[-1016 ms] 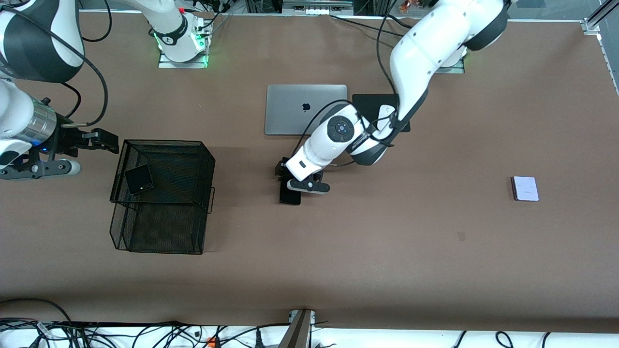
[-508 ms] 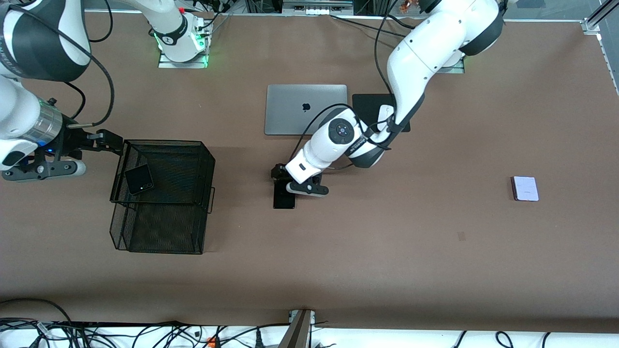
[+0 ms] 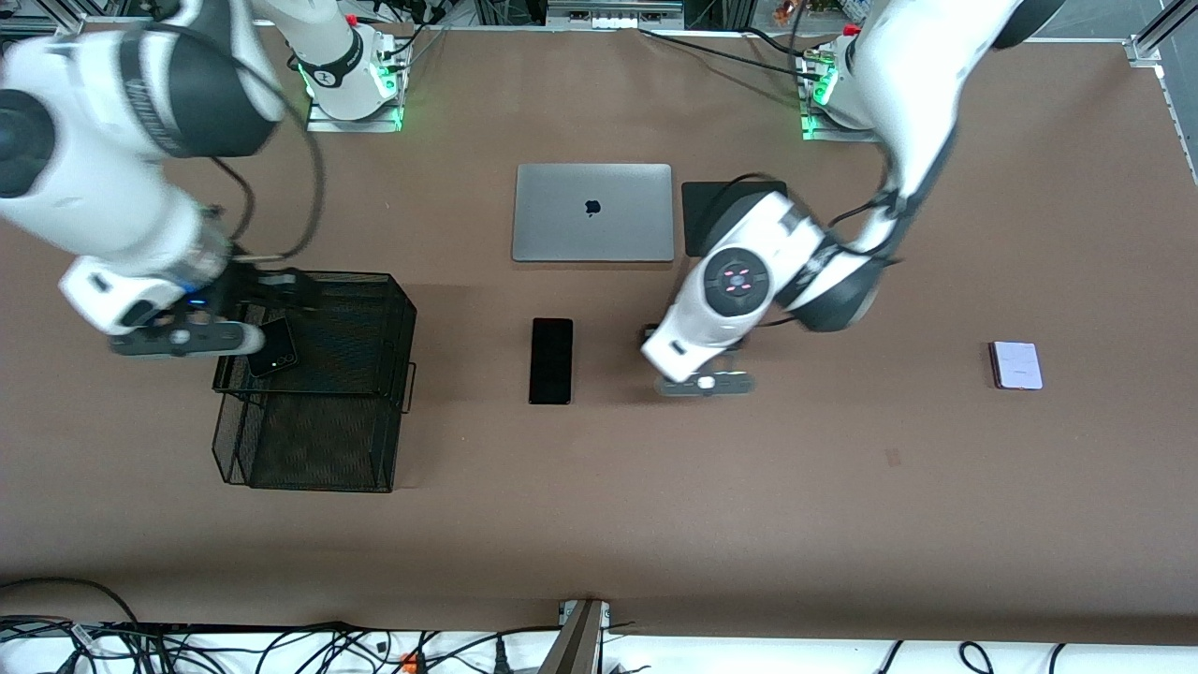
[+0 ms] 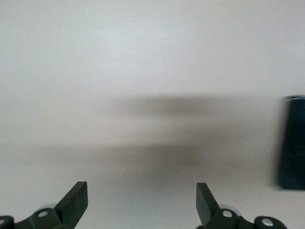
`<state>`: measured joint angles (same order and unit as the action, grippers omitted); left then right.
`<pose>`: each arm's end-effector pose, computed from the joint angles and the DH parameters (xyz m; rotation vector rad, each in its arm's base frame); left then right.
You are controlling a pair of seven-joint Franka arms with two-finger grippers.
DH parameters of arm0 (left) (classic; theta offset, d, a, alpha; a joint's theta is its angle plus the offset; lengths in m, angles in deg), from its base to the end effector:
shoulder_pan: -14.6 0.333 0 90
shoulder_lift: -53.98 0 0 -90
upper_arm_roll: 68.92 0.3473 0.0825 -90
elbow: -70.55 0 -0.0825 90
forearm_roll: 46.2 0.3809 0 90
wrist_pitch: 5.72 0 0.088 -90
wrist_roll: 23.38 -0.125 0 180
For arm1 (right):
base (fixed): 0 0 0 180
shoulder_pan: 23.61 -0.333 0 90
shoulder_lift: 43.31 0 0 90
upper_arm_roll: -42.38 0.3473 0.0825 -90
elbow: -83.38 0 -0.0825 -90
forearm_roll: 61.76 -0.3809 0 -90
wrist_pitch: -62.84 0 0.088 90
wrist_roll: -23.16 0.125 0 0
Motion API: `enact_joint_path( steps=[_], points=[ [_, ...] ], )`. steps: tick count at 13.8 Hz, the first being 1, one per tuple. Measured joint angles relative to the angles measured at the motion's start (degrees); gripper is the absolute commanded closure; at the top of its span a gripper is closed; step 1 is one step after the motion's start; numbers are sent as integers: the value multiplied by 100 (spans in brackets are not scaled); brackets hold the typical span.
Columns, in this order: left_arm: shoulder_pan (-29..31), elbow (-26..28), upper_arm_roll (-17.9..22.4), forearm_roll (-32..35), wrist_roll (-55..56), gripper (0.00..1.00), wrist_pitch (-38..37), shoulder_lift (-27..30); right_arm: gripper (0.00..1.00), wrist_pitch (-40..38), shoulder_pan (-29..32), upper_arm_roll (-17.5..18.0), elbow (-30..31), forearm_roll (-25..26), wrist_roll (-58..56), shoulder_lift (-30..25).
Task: Place phones with both arms
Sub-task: 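Grasp the tall phone with the right gripper while the left gripper grasps the white phone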
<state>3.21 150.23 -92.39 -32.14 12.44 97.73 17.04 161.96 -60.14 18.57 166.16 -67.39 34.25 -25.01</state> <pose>0.6266 -0.3360 0.3476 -3.0431 0.0140 0.2324 0.6283 0.1915 0.5310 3.1102 0.0479 -0.0014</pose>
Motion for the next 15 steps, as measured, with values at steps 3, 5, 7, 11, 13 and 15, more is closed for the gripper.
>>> enact_joint_path(
  steps=[3, 5, 7, 11, 13, 15],
  points=[
    [516, 14, 74, 321, -768, 0, -982, 345, 0, 332, -305, 445, 0, -2, 1008, 280],
    [1119, 44, 116, 366, -1041, 0, -1314, 376, 0, 606, -570, 615, -2, -1, 1577, 487],
    [1932, 169, 152, 412, -1233, 0, -1359, 345, 0, 917, -877, 663, -3, -1, 2016, 684],
    [3159, 481, 152, 861, -2157, 0, -913, 135, 0, 1391, -1483, 682, -35, -1, 2735, 1091],
    [3615, 880, 157, 898, -2817, 0, -13, 105, 0, 1463, -1733, 684, -183, -1, 3040, 1384],
    [4191, 1459, 160, 905, -3554, 0, 1244, 87, 0, 1575, -1791, 676, -316, 0, 3125, 1720]
  ],
)
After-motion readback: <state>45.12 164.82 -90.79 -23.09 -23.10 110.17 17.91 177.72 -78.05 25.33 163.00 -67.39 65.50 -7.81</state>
